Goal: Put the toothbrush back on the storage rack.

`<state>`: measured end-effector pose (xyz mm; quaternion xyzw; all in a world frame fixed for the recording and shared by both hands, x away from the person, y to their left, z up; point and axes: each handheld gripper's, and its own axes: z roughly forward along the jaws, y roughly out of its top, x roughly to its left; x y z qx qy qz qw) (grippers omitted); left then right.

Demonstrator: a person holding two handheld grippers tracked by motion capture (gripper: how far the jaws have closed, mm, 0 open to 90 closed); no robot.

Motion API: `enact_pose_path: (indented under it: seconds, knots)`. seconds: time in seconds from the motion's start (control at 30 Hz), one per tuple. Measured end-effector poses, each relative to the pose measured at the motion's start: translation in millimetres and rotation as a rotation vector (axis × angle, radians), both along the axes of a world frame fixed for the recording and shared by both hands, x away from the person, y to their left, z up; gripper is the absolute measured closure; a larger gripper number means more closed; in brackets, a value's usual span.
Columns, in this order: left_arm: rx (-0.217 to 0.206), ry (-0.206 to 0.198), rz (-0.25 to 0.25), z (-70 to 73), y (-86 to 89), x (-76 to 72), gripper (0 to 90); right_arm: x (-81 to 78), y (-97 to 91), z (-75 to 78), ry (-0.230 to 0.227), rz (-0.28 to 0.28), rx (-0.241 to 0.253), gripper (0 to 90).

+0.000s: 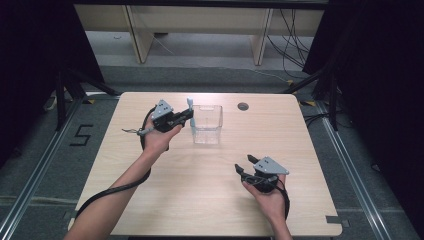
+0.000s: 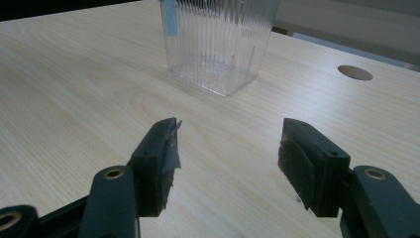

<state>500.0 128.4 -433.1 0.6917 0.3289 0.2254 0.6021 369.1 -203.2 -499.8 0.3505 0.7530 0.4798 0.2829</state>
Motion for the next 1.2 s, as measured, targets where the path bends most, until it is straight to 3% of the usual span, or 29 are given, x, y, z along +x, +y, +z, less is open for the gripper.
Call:
enact_pose_path:
  seconds: [0.03, 0.07, 0.1, 0.23, 0.53, 0.77, 1.2]
  knots:
    - [-0.001, 0.002, 0.001, -0.7, -0.2, 0.0, 85.2, -1.8, 2.0, -0.6, 0.026, -0.007, 0.020, 41.1]
    - [0.000, 0.003, 0.001, -1.2, -0.5, 0.0, 85.2, -0.6, 2.8, -1.6, 0.014, 0.003, 0.033, 41.1]
    - [0.001, 0.003, 0.001, -1.6, -0.6, 0.1, 85.2, -0.4, 1.2, -0.5, 0.012, 0.006, 0.007, 41.1]
    - [0.009, 0.006, -0.001, -3.3, -1.3, 0.5, 85.1, 0.9, 1.8, -1.5, 0.005, 0.018, 0.021, 40.9]
    - [0.017, 0.015, 0.000, -7.3, -3.4, 1.4, 85.2, -1.0, 1.2, -0.7, 0.025, 0.003, 0.009, 40.6]
    - [0.024, 0.023, 0.001, -10.6, -4.2, 2.1, 85.1, -0.2, 2.3, -2.5, 0.008, -0.003, 0.011, 40.4]
    - [0.031, 0.038, 0.005, -16.8, -5.4, 3.5, 85.1, -0.2, 1.5, -2.0, 0.017, 0.006, -0.007, 40.2]
